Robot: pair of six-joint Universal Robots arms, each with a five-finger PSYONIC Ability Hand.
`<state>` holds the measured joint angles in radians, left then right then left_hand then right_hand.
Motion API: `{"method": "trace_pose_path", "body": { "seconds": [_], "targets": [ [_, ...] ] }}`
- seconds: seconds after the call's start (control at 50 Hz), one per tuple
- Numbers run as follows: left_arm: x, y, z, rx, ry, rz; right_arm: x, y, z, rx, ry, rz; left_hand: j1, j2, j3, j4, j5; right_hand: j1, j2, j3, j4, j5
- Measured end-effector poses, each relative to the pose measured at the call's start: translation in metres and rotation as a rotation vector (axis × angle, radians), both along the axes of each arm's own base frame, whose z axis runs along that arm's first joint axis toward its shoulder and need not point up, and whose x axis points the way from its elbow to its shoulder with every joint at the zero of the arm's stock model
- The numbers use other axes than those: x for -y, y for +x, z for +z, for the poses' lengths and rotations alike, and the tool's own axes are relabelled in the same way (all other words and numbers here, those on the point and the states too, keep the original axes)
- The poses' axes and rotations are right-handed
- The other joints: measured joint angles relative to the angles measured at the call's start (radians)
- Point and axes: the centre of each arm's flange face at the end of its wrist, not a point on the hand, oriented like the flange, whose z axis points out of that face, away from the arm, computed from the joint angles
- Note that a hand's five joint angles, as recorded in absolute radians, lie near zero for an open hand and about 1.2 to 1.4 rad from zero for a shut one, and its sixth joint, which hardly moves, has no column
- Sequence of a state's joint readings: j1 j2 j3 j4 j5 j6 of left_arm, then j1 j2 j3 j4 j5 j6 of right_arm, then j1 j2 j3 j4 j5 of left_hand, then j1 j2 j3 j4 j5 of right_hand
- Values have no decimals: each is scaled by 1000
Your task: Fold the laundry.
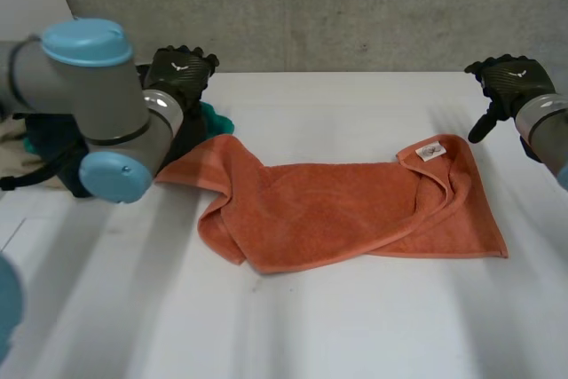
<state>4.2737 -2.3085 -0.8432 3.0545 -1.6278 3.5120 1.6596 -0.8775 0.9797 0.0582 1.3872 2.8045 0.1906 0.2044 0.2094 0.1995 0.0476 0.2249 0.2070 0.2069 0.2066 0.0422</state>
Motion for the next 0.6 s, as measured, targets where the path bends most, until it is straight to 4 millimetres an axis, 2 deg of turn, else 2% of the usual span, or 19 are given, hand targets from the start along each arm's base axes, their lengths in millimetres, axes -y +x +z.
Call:
{"method": "trace_pose_path", "body": {
  "seconds": [0.02, 0.04, 0.06, 0.08, 0.12, 0.22, 0.28, 0.36, 0.42, 0.6],
  "targets": [
    [-3, 1, 1, 1, 2, -2, -1, 0, 1, -8, 1, 8, 0, -1, 0, 0, 0, 0, 0, 0, 0, 0],
    [-15, 2, 4, 10, 19, -14, -8, 1, 3, -55, 6, 56, 0, -1, 0, 0, 0, 0, 0, 0, 0, 0],
    [-15, 2, 4, 10, 19, -14, -8, 1, 3, -55, 6, 56, 0, -1, 0, 0, 0, 0, 0, 0, 0, 0],
    [-34, 4, 3, 28, 51, -37, -18, 2, 3, -120, 16, 124, 0, -1, 0, 0, 0, 0, 2, 2, 2, 1],
    [-51, 5, -2, 47, 86, -59, -27, 2, 1, -186, 29, 192, 7, 3, 3, 5, 1, 4, 13, 14, 16, 13],
    [-103, 7, -29, 115, 199, -140, -46, 1, -13, -342, 54, 351, 41, 27, 5, 36, 4, 64, 90, 92, 89, 87],
    [-124, 5, -47, 152, 240, -184, -51, 2, -22, -409, 44, 426, 41, 27, 5, 36, 4, 69, 92, 99, 97, 98],
    [-135, 2, -67, 195, 246, -223, -52, 9, -33, -468, 10, 513, 37, 25, 5, 33, 2, 69, 92, 99, 97, 99],
    [-134, -1, -76, 219, 234, -236, -51, 14, -41, -499, -14, 554, 37, 25, 5, 33, 0, 81, 104, 112, 109, 110],
    [-119, -15, -103, 283, 179, -286, -35, 27, -74, -662, -107, 643, 37, 25, 4, 33, 0, 278, 290, 293, 295, 283]
  ]
}}
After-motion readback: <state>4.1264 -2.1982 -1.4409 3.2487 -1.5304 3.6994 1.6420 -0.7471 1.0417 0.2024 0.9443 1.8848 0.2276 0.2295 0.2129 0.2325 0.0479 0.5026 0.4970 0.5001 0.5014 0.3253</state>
